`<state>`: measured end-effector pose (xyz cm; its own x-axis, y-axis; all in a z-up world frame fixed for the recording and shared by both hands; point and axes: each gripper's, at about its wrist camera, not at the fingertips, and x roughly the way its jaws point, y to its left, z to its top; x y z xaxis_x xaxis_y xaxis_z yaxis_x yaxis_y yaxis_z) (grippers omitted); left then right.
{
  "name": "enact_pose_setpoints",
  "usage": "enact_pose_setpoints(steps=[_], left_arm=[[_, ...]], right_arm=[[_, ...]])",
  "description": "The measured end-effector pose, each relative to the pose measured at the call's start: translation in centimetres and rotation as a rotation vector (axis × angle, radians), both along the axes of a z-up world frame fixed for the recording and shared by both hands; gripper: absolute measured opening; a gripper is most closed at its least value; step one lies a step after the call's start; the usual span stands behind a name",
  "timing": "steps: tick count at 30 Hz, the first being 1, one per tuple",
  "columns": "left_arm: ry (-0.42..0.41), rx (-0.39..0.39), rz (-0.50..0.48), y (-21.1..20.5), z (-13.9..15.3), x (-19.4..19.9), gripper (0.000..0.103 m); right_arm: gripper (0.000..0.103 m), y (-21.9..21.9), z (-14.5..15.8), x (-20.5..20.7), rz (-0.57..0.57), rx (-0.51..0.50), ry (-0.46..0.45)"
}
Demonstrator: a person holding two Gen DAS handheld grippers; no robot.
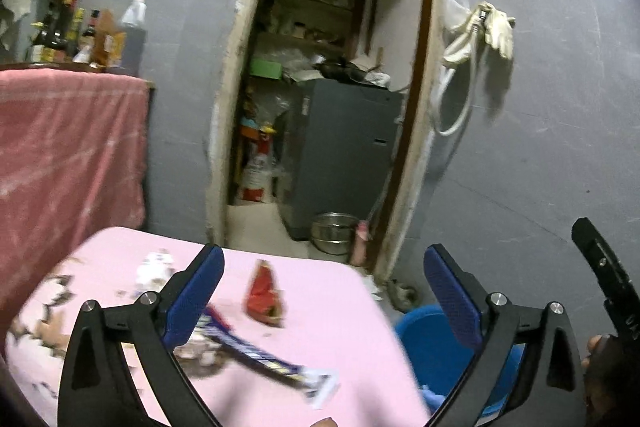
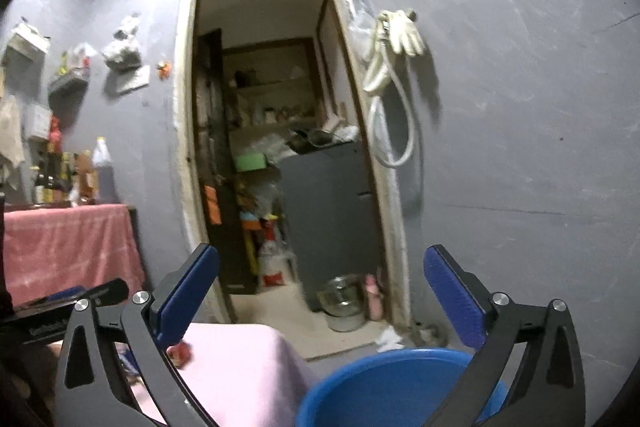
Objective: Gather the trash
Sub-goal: 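Move both tools back over the remaining trash on the table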
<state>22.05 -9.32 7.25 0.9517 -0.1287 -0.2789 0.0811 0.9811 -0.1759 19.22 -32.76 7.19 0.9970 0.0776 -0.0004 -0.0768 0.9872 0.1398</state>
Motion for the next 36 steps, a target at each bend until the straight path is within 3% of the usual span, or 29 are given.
enact_pose_setpoints(steps=[9,17,26,32,36], left_arm=[[-0.001,-0.005,0.135,7.2,-0.8,-3.2,0.098],[0.059,0.002,0.225,13.0,-3.1,-4.3,0.098],[0.157,0.013,0.177,15.6,-5.4,-3.3,0.098],[0.281,0.008,0.124,15.5,-7.4,-1.5,0.097],[0.33,-0.009,0.092,15.2,-8.2,-0.5,0.089]], right_arm=[[0.103,5.7,0.0,-0.6,0.098,-0.046,-0.008],[0.103,10.0,-1.1,-0.5,0.163,-0.066,0.026],[0.103,14.1,-3.7,1.8,0.232,-0.172,0.175],[0.103,15.0,-5.4,3.5,0.276,-0.207,0.284],[0.094,15.5,-6.4,4.8,0.329,-0.217,0.362]])
